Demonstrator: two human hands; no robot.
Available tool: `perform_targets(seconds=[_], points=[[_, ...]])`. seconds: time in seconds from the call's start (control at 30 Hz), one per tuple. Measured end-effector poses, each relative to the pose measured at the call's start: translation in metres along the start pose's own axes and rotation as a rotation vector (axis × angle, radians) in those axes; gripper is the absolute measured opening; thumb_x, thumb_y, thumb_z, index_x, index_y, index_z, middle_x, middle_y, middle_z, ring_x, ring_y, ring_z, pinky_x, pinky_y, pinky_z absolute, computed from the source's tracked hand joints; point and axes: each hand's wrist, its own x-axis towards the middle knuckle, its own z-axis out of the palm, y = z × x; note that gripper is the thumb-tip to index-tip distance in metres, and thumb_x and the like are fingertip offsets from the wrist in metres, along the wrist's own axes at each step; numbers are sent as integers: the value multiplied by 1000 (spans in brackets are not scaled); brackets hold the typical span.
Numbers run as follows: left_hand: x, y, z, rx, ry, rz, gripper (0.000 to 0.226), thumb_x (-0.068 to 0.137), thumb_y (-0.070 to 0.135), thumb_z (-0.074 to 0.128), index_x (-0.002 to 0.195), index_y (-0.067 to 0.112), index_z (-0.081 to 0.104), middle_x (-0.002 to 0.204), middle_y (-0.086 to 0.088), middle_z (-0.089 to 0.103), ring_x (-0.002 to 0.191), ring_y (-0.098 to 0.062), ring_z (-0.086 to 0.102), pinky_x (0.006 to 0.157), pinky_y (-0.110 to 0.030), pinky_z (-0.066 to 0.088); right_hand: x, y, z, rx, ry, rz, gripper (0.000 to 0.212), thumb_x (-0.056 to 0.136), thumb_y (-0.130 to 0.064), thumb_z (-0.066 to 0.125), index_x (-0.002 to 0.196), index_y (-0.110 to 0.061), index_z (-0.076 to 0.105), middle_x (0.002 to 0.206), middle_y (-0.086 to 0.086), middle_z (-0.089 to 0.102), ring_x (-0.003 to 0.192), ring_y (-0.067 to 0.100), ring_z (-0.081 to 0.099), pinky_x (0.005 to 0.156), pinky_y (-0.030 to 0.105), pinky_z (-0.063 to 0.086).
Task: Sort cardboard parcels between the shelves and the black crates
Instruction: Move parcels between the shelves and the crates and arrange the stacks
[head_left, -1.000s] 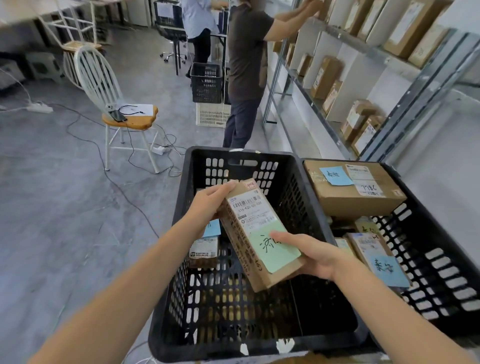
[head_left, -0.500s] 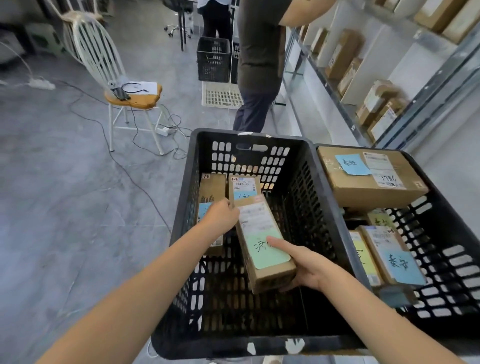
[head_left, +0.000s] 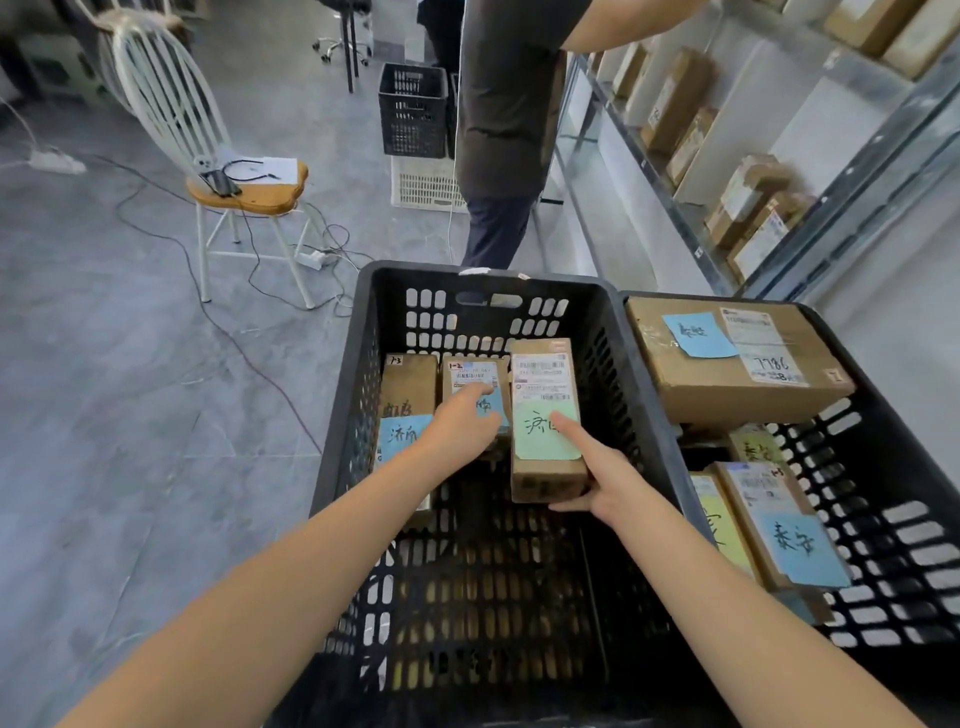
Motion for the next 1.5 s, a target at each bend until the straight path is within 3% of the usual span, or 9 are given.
perform_targets(seconds=[0.13, 0.23, 0.37, 0.5, 0.7, 0.83, 0.97, 1.1, 1.5], points=[[9, 6, 6, 9, -32, 48, 52, 100, 20, 50, 150, 22, 38, 151, -2, 44, 102, -12, 62, 58, -7, 43, 15, 1, 7, 11, 31, 4, 54, 71, -49, 83, 116, -23, 67, 96, 2, 76, 89, 25, 68, 63, 45, 52], [14, 3, 10, -14, -33, 19, 52, 100, 21, 50, 150, 23, 38, 151, -4, 45, 119, -30, 59, 76, -25, 55, 27, 4, 10, 31, 48, 18, 53, 80, -45, 78, 126, -25, 62, 107, 5, 72, 95, 28, 65, 84, 59, 50], [21, -2, 15, -41, -7, -36, 51, 100, 23, 49, 150, 24, 39, 151, -2, 45, 90, -9, 58, 62, -16, 42, 40, 12, 13, 48, 90, -7, 48, 92, -44, 66, 136, -30, 55, 125, 6, 66, 120, 35, 56, 101, 67, 38], [27, -4, 20, -82, 40, -73, 48, 101, 22, 48, 148, 25, 41, 149, -3, 47, 59, -3, 50, 45, -12, 38, 51, 27, 23, 64, 167, -110, 40, 102, -21, 53, 140, -30, 54, 125, 3, 67, 108, 24, 64, 91, 46, 53], [27, -3, 23, -91, 62, -42, 47, 102, 19, 50, 147, 23, 43, 148, -5, 49, 59, -4, 50, 40, -8, 35, 51, 28, 31, -371, 274, -306, 58, 104, -14, 43, 157, -21, 22, 150, 8, 40, 132, 25, 47, 101, 36, 44], [18, 3, 17, 10, 54, 7, 49, 101, 19, 50, 149, 23, 42, 152, 0, 45, 65, 1, 51, 54, -9, 38, 37, 20, 29, -770, 227, -440, 64, 96, -8, 49, 155, -10, 24, 151, 10, 30, 137, 27, 38, 113, 36, 35], [0, 20, 3, 176, 41, 145, 50, 100, 17, 51, 149, 19, 40, 153, 0, 45, 122, -8, 51, 92, -14, 33, 10, -1, 20, -1087, 226, -716, 55, 94, -12, 53, 146, -12, 35, 148, 2, 35, 139, 22, 33, 118, 35, 24], [-20, 40, -7, 294, 49, 346, 46, 99, 18, 53, 144, 18, 44, 147, 2, 49, 132, -15, 48, 96, -20, 36, -23, -22, 5, -1321, 252, -968, 66, 96, -14, 52, 154, -9, 20, 161, 3, 21, 151, 17, 7, 120, 32, -6], [-82, 111, 2, 496, 169, 759, 56, 99, 18, 51, 152, 11, 36, 162, -2, 29, 152, -13, 15, 122, -27, 5, -128, -55, -67, -1361, 538, -1090, 70, 99, -26, 49, 157, -11, 14, 164, 3, 15, 153, 16, 4, 124, 36, -2]])
